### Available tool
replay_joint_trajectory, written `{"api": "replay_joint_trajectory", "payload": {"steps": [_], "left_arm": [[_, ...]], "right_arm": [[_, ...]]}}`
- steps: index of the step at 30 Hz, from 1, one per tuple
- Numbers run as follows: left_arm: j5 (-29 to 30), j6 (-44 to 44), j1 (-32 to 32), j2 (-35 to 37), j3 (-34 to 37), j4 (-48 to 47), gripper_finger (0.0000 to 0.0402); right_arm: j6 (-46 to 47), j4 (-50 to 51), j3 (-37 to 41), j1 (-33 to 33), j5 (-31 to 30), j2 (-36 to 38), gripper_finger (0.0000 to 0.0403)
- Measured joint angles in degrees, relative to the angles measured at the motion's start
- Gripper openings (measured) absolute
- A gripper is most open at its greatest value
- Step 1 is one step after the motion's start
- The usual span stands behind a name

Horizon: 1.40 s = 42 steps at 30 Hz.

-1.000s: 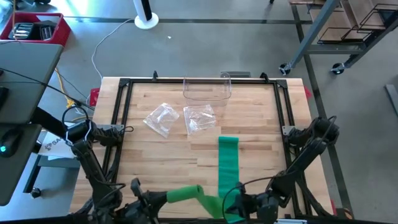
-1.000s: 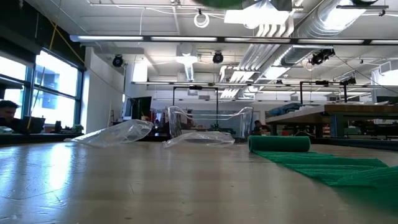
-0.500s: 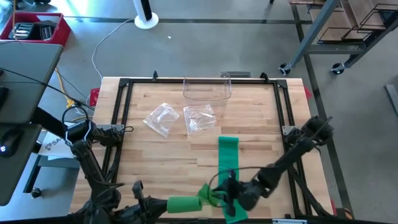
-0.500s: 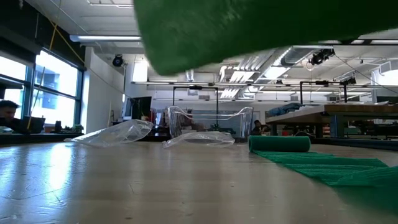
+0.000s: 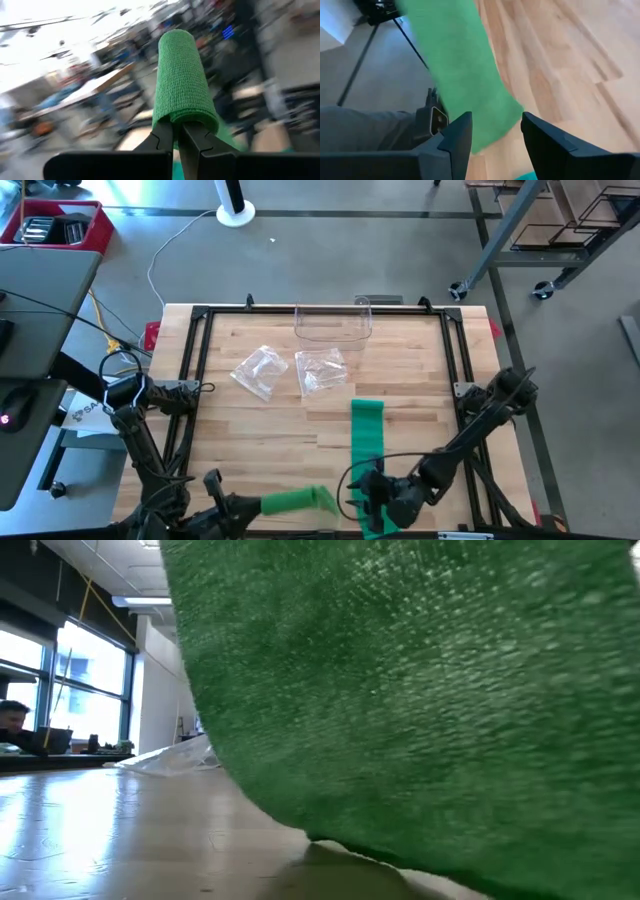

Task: Roll bandage
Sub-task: Roll the green bandage

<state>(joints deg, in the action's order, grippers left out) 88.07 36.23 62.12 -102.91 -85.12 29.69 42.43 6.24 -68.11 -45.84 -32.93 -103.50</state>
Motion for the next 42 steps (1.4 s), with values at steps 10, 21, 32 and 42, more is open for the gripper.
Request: {"api": "replay_joint_trajectory", "payload": {"steps": [10,21,32,42], "left_arm": [[1.79,-6.75,-7.01,2.67,0.09,-21.15,0.0000],[-8.28,-84.99,-13.59,11.13,0.10,-98.60,0.0000],[-15.57,-99.23,-17.02,10.40,12.61,-102.94,0.0001],[-17.23,-105.04,-17.12,10.40,16.63,-102.75,0.0001]], "right_arm": [[-2.61,14.33,-10.21,-1.57,-6.09,0.03,0.0165],[-3.39,15.15,-10.51,-1.09,1.96,0.00,0.0165],[-22.11,11.39,-10.54,8.56,21.70,-8.87,0.0165],[-34.92,7.41,-10.54,17.66,28.98,-16.76,0.0165]]}}
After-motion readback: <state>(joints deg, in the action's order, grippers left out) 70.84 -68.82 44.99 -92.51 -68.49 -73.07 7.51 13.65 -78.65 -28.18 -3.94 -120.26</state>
